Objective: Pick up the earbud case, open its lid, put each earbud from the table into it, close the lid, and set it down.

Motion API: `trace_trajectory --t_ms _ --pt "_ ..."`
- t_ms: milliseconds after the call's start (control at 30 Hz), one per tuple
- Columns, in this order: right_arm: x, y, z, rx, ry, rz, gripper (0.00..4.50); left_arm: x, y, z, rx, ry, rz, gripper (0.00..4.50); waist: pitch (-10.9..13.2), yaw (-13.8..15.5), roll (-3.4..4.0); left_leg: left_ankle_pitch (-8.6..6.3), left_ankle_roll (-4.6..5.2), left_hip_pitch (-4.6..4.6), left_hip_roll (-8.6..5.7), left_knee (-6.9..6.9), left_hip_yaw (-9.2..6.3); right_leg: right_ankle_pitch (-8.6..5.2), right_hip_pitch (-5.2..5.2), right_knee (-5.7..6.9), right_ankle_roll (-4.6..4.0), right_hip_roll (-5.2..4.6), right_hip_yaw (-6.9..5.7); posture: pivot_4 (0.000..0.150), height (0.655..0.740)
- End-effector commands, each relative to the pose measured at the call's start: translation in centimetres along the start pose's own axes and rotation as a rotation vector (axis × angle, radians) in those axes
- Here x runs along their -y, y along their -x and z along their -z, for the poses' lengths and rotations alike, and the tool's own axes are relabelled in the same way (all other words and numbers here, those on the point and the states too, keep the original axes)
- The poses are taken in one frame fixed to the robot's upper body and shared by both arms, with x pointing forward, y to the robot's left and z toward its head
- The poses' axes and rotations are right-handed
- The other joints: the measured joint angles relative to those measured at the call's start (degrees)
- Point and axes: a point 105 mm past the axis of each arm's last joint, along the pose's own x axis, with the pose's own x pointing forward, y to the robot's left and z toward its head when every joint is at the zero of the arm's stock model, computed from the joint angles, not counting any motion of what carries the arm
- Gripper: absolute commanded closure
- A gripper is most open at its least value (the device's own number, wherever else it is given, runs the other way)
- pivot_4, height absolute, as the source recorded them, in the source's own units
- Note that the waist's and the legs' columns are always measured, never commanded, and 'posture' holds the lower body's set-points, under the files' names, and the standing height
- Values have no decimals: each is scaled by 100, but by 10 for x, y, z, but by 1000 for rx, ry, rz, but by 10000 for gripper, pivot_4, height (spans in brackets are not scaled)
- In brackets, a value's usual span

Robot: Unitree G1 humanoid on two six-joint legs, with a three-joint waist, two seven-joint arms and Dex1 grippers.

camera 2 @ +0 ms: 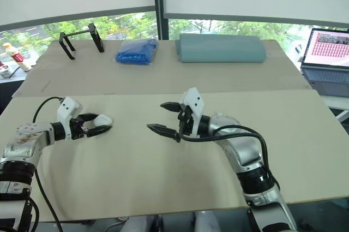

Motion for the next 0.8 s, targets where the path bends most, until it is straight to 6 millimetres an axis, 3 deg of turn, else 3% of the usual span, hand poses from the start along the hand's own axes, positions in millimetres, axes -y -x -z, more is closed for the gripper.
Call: trace_trajectory --t_ms 33,133,233,300,333,467,600,667,800 --pt "-2 1 -14 24 52 -6 0 -2 -3 6 -23 -9 -26 627 0 -1 0 0 0 1 0 0 0 0 0 1 0 0 0 1500 7400" --pt "0 5 -15 20 56 12 0 1 -5 8 -17 9 -25 627 0 1 0 3 -5 8 2 -1 0 0 2 1 0 0 -1 1500 7400" --pt "4 9 -15 15 54 32 0 2 -6 11 -27 9 -16 9017 0 -5 0 4 -7 15 3 0 0 -1 2 -1 0 -1 1 1500 7400" --pt "7 13 -15 8 52 50 0 6 -5 10 -28 5 16 18558 0 -11 0 4 -6 22 3 1 1 0 4 1 -1 -2 3 1500 7400" --pt "10 15 -16 7 50 63 0 9 -6 7 -22 -4 33 19098 0 -11 -1 3 -5 24 4 0 0 0 5 2 -1 -2 3 1500 7400" --pt "34 22 -29 26 -34 174 0 35 -21 -50 113 -246 129 19098 1 18 -2 7 -10 17 4 5 -3 2 2 4 -4 -1 2 1500 7400" --pt "57 20 -59 82 -90 271 0 60 -34 -136 430 -689 80 19098 6 100 -10 14 -9 -17 4 30 -4 18 -20 2 -23 -3 -1 1500 7400" --pt "58 14 -71 109 -81 278 0 71 -36 -154 527 -878 66 19098 5 95 -10 15 -10 -27 5 33 -2 29 -30 1 -29 -3 -4 1500 7400" --pt "54 4 -73 98 -77 269 0 84 -39 -167 627 -1083 79 19098 -4 8 2 15 -8 -3 4 -3 11 31 -19 5 -25 2 1 1500 7400"
